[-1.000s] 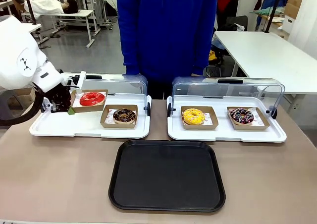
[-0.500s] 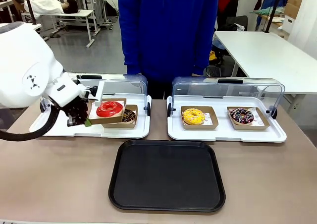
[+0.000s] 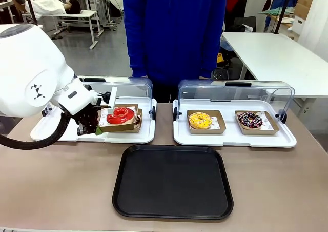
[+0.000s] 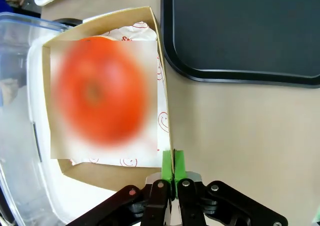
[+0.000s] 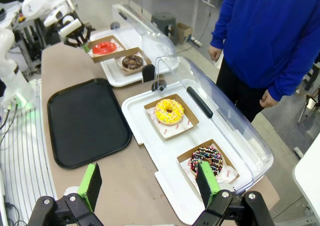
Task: Move the first donut from the left to the tray.
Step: Pick up the Paper togo box containing the Donut indicated by the person and place it on the Handle tray.
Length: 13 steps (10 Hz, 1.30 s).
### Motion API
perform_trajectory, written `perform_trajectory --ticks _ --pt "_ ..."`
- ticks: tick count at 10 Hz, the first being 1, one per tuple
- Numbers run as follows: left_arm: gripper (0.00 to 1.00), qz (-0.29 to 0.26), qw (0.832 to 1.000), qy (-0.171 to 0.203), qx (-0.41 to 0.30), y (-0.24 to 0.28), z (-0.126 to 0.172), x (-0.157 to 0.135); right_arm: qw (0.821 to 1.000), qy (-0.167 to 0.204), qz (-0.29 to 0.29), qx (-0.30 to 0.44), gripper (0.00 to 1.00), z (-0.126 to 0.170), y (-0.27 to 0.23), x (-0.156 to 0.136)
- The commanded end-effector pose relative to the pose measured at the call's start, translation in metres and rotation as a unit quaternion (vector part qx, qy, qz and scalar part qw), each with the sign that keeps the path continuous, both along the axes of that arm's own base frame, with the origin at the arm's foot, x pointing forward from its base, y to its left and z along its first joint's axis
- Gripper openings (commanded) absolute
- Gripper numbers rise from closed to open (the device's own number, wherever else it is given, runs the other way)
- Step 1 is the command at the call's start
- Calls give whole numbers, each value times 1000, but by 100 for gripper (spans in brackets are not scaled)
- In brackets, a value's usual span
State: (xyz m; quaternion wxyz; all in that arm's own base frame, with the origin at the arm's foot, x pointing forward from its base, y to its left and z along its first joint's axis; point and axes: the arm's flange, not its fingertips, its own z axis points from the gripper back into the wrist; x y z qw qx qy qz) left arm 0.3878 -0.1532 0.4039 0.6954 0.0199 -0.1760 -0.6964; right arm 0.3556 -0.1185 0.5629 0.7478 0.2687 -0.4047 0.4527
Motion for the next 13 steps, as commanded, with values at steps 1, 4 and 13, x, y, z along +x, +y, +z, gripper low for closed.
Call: perform_trajectory --ticks 1,4,13 --pt "2 -11 1000 -3 2 5 -1 1 1000 -15 7 7 100 1 1 2" --pt "2 5 1000 -17 7 -56 -8 -34 1000 -15 7 7 100 1 1 2" --pt "2 -23 1000 8 17 -176 -68 -140 1000 -15 7 7 100 1 1 2"
